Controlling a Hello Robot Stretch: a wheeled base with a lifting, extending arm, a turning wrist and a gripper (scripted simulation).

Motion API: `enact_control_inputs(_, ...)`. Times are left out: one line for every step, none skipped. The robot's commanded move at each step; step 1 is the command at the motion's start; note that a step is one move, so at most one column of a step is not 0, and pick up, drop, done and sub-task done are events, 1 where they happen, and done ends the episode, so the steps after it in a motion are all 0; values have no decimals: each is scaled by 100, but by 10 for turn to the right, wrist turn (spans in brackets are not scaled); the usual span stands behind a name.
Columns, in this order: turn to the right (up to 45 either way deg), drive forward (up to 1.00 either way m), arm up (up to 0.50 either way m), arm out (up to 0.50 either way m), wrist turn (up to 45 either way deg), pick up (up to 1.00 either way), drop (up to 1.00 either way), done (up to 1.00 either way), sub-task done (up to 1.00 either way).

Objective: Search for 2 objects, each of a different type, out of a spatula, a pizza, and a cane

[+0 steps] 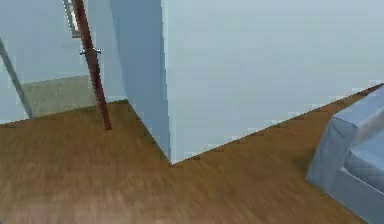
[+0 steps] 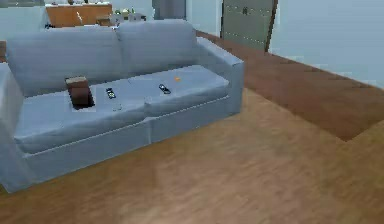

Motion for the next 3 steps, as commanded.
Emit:
enact_control_inputs(-330, 0, 0, 0, 0, 0, 0, 0, 0)
enact_control_inputs(0, 100, 0, 0, 0, 0, 0, 0, 0)
enact_control_inputs(0, 55, 0, 0, 0, 0, 0, 0, 0)
